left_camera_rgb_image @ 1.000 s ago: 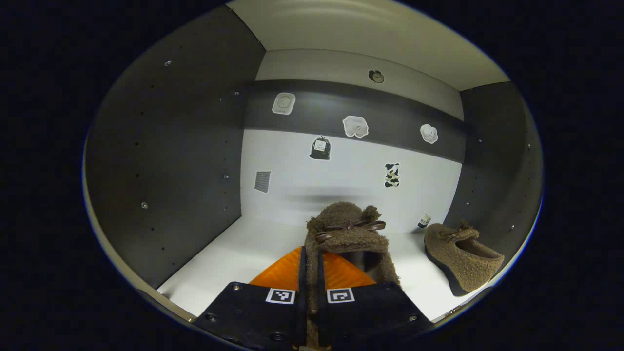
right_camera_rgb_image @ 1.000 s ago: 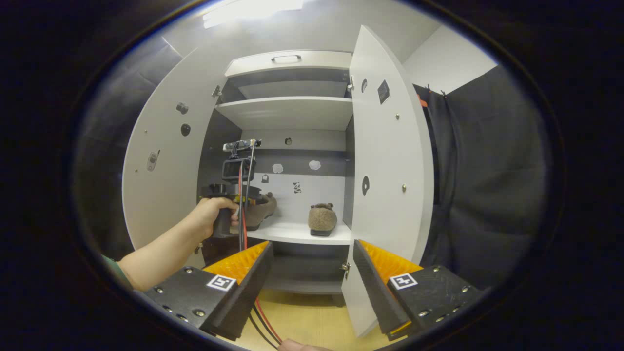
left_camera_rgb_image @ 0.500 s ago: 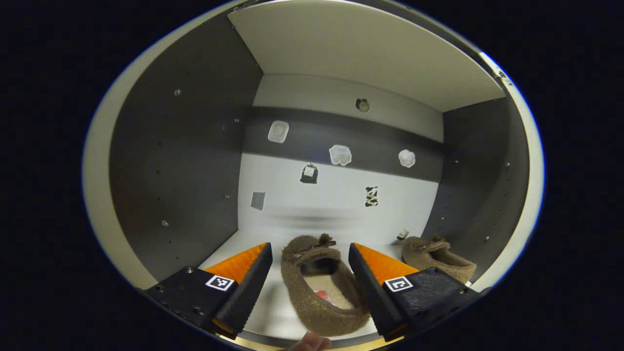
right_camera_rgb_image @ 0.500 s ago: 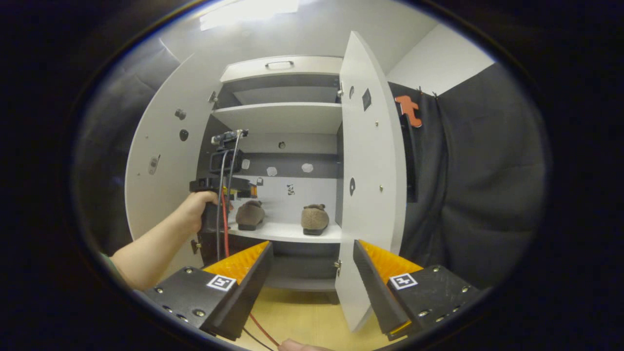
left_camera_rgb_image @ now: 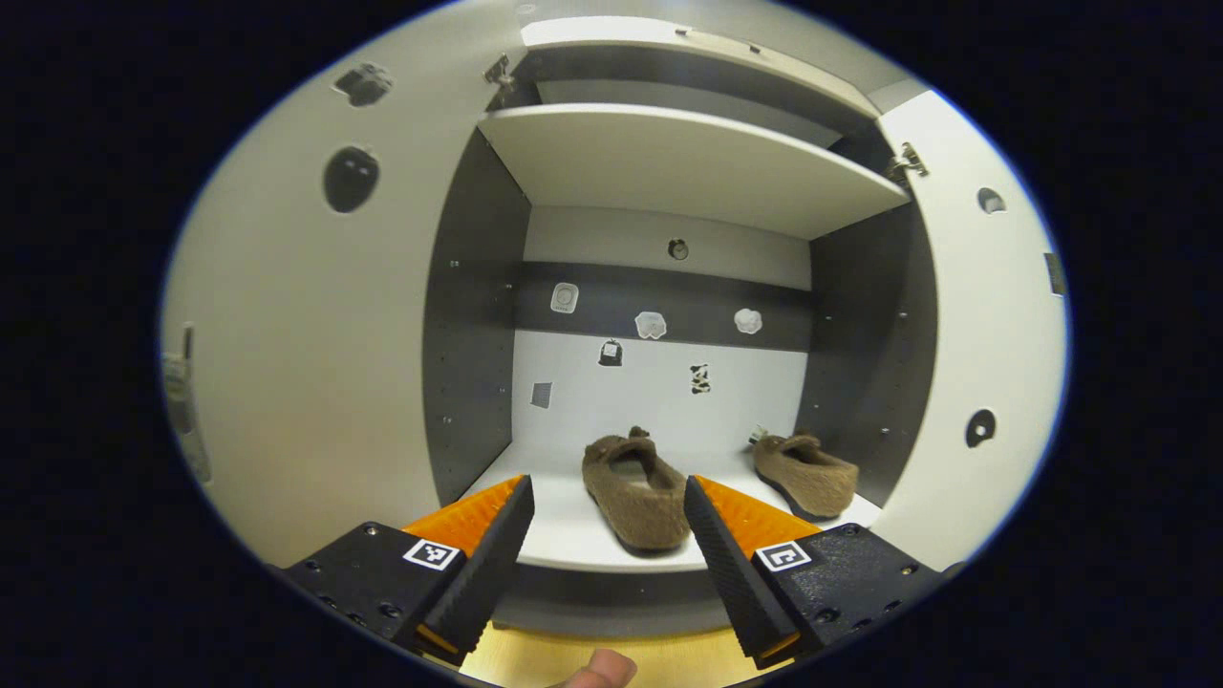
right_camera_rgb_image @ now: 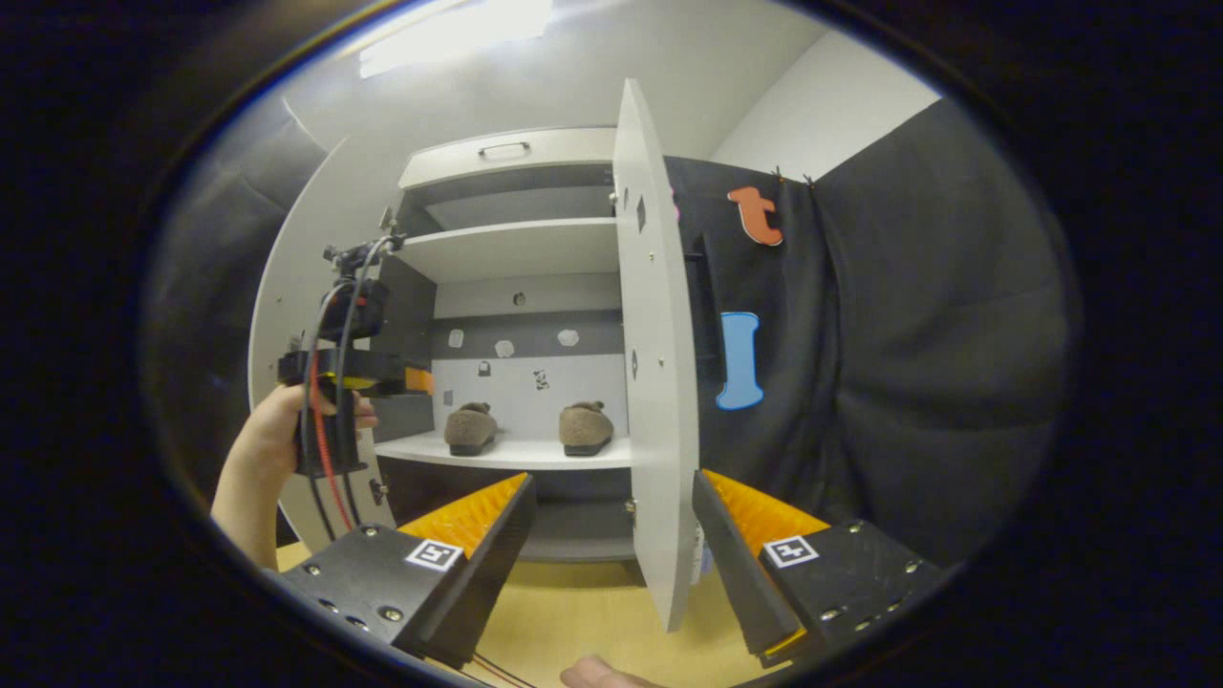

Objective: Grab one shoe with the right hand and put it into the shoe cabinet, grab the other shoe with the left hand and put it into the shoe cabinet; then close the right door with the right hand and the left door with the left hand.

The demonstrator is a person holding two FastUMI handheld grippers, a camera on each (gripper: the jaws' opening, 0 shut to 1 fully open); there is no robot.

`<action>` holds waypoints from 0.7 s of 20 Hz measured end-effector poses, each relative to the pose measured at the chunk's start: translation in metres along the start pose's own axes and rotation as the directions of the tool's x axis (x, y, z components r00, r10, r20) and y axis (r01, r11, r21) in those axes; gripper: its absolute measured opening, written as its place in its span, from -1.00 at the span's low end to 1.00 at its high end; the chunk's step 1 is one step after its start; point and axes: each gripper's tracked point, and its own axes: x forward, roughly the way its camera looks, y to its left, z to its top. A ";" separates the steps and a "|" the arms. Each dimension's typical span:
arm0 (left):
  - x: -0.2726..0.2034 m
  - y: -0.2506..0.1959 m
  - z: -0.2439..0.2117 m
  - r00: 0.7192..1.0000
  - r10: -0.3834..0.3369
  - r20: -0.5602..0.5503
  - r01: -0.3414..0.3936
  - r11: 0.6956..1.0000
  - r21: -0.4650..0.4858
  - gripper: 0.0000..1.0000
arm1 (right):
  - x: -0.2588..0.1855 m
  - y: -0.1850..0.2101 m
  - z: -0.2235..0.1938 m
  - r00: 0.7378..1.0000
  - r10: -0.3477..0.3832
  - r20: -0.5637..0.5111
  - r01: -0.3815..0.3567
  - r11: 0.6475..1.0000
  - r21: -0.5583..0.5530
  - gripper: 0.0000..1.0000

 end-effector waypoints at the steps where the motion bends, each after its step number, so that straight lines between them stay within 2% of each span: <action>1: -0.019 0.003 0.000 1.000 0.001 0.012 -0.001 1.000 0.003 0.94 | -0.006 -0.005 0.000 1.000 -0.012 0.000 0.012 1.000 0.000 0.96; 5: -0.089 0.002 -0.006 0.998 -0.047 0.047 0.045 0.998 0.053 0.93 | -0.031 -0.020 0.005 0.999 -0.031 0.020 0.031 0.999 -0.025 0.96; 6: -0.106 0.001 -0.010 0.997 -0.059 0.046 0.057 0.997 0.062 1.00 | -0.034 -0.026 0.010 0.999 -0.035 0.026 0.036 0.999 -0.037 0.96; 7: -0.123 0.000 -0.012 0.996 -0.076 0.047 0.073 0.995 0.062 0.93 | -0.036 -0.035 0.015 0.999 -0.043 0.029 0.044 0.998 -0.052 0.96; 9: -0.154 0.000 -0.018 0.994 -0.098 0.054 0.096 0.994 0.047 0.86 | -0.039 -0.059 0.023 0.997 -0.071 0.034 0.074 0.994 -0.085 0.97; 12: -0.194 0.008 -0.040 0.993 -0.097 0.060 0.096 0.995 0.018 1.00 | -0.042 -0.099 0.037 0.995 -0.087 0.058 0.093 0.990 -0.110 0.96; 13: -0.203 0.006 -0.048 0.992 -0.114 0.056 0.113 0.993 0.011 0.86 | -0.040 -0.114 0.037 0.995 -0.088 0.043 0.092 0.989 -0.113 0.96; 14: -0.213 0.004 -0.051 0.989 -0.130 0.064 0.130 0.991 0.005 0.93 | -0.035 -0.129 0.038 0.996 -0.083 0.022 0.085 0.990 -0.109 0.96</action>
